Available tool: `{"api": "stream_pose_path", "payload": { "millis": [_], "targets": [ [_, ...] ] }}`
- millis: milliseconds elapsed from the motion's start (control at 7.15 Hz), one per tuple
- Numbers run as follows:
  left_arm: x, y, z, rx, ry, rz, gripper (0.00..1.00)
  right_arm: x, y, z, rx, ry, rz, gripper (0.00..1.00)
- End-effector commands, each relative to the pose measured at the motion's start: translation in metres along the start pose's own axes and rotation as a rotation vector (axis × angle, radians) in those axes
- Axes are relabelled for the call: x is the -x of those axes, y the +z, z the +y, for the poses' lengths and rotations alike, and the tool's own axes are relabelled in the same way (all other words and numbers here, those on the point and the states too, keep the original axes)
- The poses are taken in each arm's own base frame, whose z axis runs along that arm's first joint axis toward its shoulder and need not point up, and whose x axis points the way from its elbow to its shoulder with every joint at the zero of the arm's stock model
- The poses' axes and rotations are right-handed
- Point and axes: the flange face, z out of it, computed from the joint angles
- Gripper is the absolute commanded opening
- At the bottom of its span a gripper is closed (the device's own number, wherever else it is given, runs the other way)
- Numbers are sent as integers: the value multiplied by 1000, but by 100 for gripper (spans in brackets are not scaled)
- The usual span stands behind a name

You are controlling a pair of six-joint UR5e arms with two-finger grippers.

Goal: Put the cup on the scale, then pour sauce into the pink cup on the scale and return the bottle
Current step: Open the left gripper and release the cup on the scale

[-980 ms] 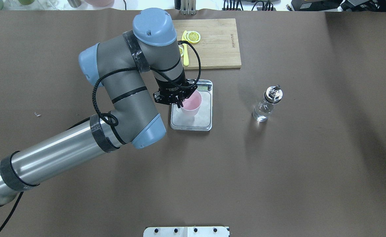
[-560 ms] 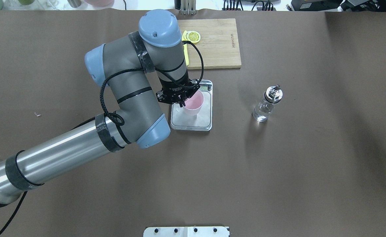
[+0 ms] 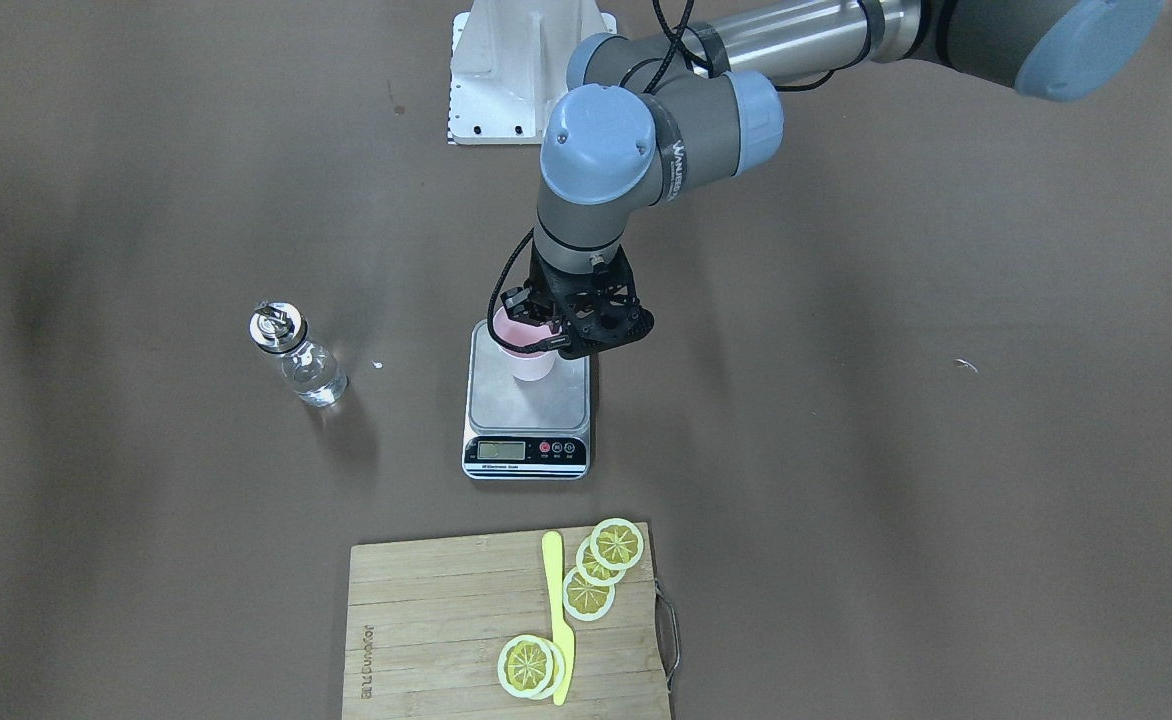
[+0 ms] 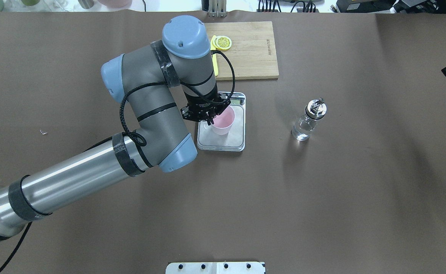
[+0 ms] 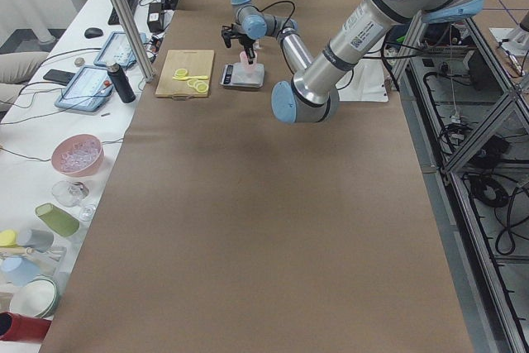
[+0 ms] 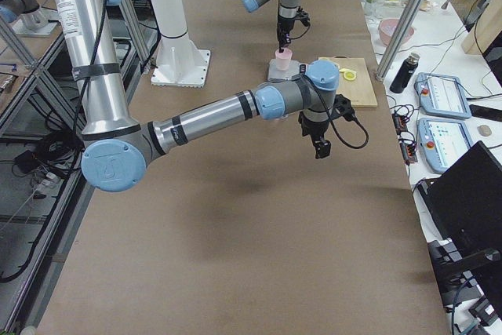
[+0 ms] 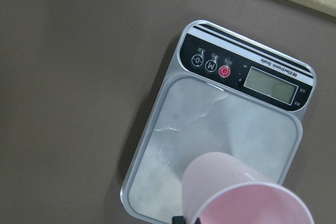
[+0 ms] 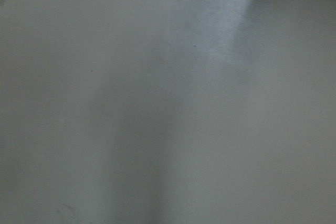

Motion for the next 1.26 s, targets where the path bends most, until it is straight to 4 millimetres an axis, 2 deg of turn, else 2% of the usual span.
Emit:
{"api": "stream_pose_path", "payload": {
  "millis": [0,140,280,420,560,700,980,1119],
  "targets": [
    [-2,7,1,-2,23,23,8,42,-2,-13,-16,-78,-23,100],
    [-3,5,1,-4,55,26,57,43,3,-12,-5,-81,-32,100],
    [1,-1,0,-47,85,30,98,55,7,-14,-3,-100,-43,100],
    [13,-2,-4,-66,86,30,100,69,13,-22,-1,-130,-48,100],
    [17,-14,-9,-77,86,43,100,77,7,-31,-18,-148,-47,100],
    [28,-30,-18,-89,79,54,100,85,2,-32,-28,-161,-57,100],
    [81,-61,-51,-51,113,82,100,108,-17,-25,-71,-213,-92,100],
    [100,-72,-69,-58,127,84,100,110,-17,-23,-77,-222,-95,100]
  ]
}}
